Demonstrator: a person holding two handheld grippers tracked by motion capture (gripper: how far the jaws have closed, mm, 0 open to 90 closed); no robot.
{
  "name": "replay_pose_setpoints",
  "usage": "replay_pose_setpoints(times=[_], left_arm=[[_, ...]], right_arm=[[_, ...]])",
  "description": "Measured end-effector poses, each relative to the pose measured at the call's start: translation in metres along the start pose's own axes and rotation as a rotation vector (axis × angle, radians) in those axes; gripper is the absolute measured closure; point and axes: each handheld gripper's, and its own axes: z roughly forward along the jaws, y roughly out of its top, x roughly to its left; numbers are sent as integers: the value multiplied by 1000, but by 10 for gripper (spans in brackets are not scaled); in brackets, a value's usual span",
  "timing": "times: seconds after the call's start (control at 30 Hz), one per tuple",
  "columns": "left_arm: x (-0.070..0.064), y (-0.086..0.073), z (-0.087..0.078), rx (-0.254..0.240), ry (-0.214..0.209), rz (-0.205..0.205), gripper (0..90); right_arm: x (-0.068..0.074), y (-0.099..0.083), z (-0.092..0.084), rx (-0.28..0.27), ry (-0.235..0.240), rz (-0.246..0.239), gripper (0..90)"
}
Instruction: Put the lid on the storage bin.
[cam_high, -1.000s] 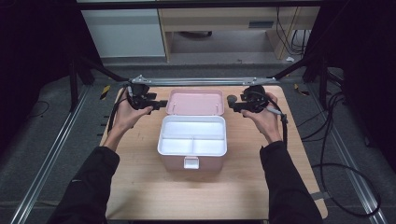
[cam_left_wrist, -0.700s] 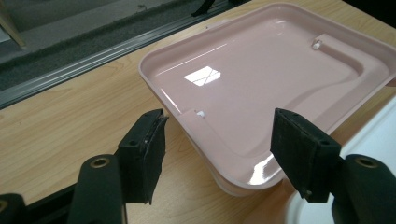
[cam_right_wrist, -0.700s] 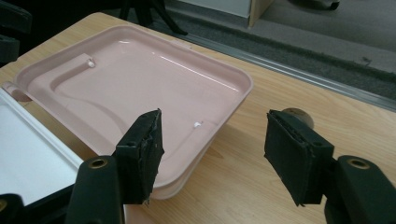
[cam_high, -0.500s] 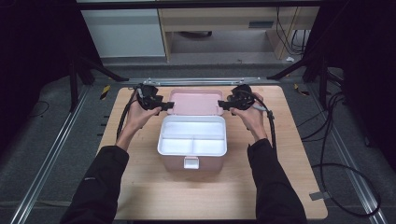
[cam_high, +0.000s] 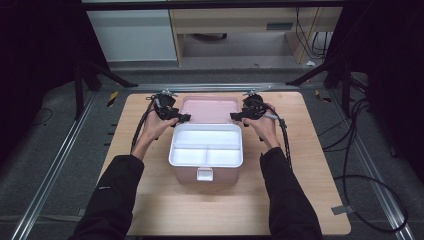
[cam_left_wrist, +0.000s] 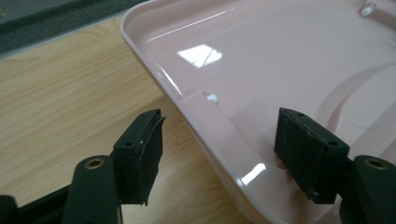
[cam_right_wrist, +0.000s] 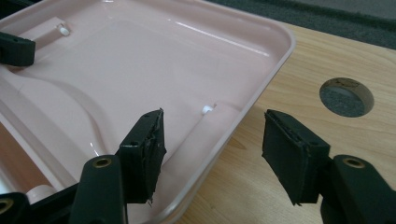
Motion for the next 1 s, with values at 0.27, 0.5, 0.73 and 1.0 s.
replay_pose_setpoints(times=[0.27,0.5,0.73,1.0], left_arm=[[5,-2,5,-15,-57,-16,316],[5,-1,1,-27,-59,-26,333],[5,3,-14,-88,-59,-43,387],[-2,9,-35,-138,-39,-7,406]], right_arm=[[0,0,14,7,31,28,376],[1,4,10,1,12,21,414],[3,9,0,-35,10,16,450],[9,15,-16,-102,19,17,467]])
